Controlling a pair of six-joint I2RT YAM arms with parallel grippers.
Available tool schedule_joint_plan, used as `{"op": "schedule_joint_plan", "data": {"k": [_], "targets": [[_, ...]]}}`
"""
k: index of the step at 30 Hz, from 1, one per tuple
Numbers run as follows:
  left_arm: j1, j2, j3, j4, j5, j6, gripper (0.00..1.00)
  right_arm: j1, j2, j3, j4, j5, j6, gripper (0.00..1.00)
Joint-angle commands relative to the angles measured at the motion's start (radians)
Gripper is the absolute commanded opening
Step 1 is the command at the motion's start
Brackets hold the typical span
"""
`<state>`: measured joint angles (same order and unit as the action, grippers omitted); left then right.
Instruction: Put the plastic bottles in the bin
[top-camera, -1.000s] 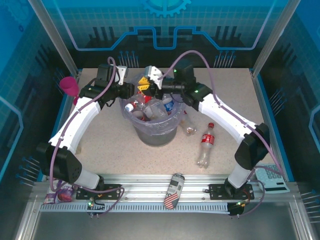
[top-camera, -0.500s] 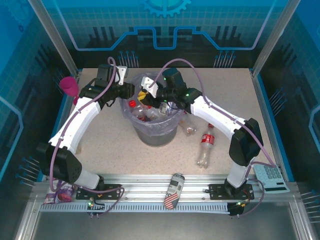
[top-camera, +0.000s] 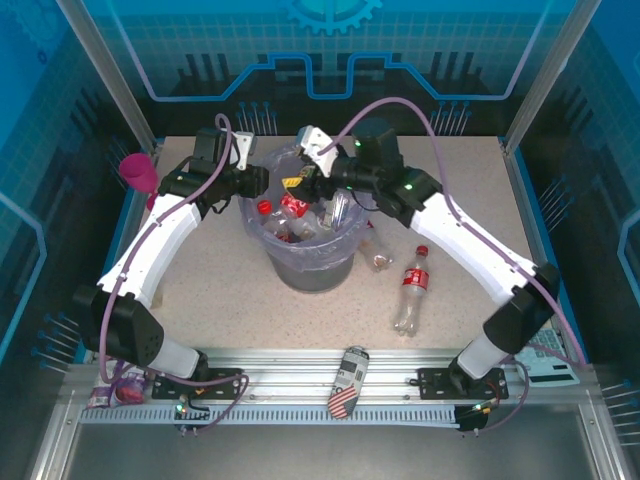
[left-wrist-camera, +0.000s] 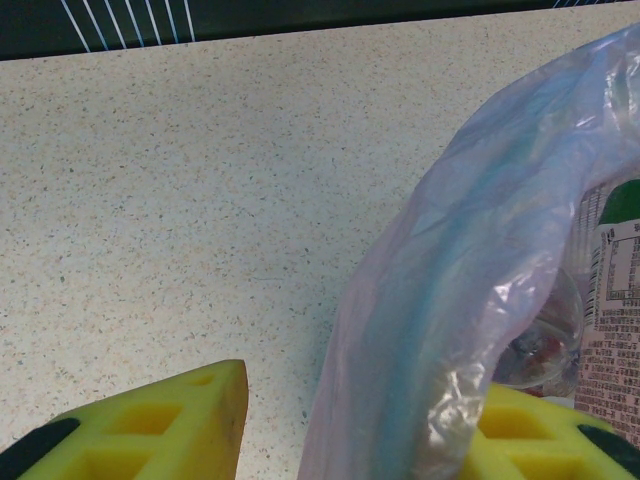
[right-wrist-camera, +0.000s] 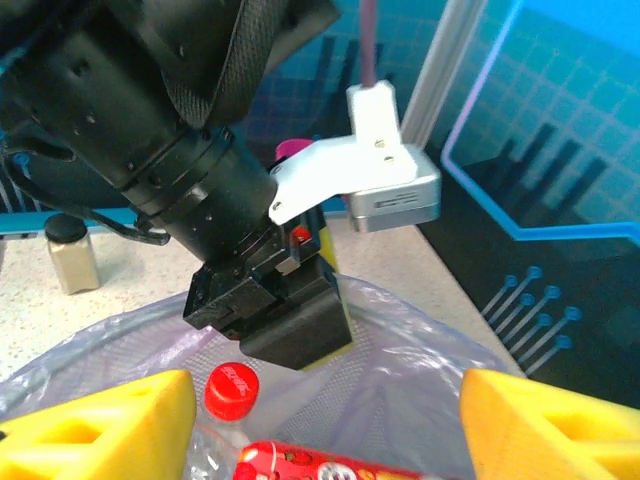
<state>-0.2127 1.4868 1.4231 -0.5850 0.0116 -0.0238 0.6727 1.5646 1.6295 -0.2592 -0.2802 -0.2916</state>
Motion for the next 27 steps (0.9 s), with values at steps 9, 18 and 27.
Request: {"op": "schedule_joint_plan", "data": {"k": [9, 18, 27], "targets": [[-0.004, 0.081, -0.075, -0.142, -0.046, 0.016, 0.46, -0.151, -0.339, -0.281, -0.202, 0.335, 0.307, 0.80], [-0.005, 0.078, -0.075, -0.144, -0.051, 0.019, 0.46, -0.330, -0.481, -0.466, -0.398, 0.452, 0.545, 0.84], [-0.007, 0.077, -0.075, -0.144, -0.049, 0.018, 0.46, -0.426, -0.458, -0.620, -0.540, 0.472, 0.686, 0.85]]}}
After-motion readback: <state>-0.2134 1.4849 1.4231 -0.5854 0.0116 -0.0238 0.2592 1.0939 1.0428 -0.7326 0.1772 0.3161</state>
